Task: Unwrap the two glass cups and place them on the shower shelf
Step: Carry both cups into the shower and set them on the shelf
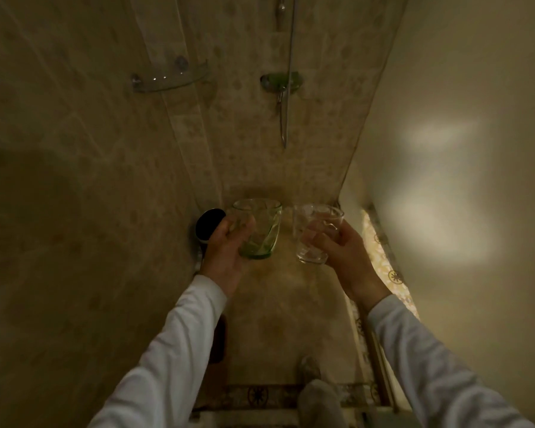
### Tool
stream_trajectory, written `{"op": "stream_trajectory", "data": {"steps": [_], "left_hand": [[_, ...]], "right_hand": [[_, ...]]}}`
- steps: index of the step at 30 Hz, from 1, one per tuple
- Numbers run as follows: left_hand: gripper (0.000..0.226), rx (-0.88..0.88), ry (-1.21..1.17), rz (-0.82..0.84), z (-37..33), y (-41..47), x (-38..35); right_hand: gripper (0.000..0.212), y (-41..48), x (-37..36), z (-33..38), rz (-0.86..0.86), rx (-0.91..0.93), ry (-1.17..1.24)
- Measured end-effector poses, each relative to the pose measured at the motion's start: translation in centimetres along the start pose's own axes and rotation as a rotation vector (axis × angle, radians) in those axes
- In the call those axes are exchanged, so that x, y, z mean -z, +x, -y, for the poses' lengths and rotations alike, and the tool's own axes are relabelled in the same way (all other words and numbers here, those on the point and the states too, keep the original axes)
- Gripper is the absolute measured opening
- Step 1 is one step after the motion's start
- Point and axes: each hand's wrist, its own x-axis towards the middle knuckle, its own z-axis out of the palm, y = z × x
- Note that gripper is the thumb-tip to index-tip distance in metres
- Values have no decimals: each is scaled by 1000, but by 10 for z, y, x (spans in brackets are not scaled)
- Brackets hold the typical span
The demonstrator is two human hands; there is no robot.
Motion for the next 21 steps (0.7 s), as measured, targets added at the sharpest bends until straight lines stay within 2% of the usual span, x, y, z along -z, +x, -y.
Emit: {"op": "stream_trajectory", "data": {"steps": [4, 8, 10, 14, 18, 21], "left_hand": [[89, 40, 19, -59, -2, 67, -30], [63, 2, -47, -22, -9, 125, -69], [62, -15, -40, -5, -14, 150, -91], [70, -48, -60, 5, -26, 189, -130], [97, -40, -85, -40, -35, 218, -149], [102, -56, -81, -46, -45, 241, -155]], "right_hand": [[37, 65, 27, 14, 44, 10, 14], [35, 134, 58, 35, 111, 8, 9], [38, 167, 72, 47, 134, 18, -12], [47, 226, 95, 65, 155, 18, -10], [51, 266, 103, 79, 166, 27, -49], [50, 290, 98, 87, 191, 27, -36]]}}
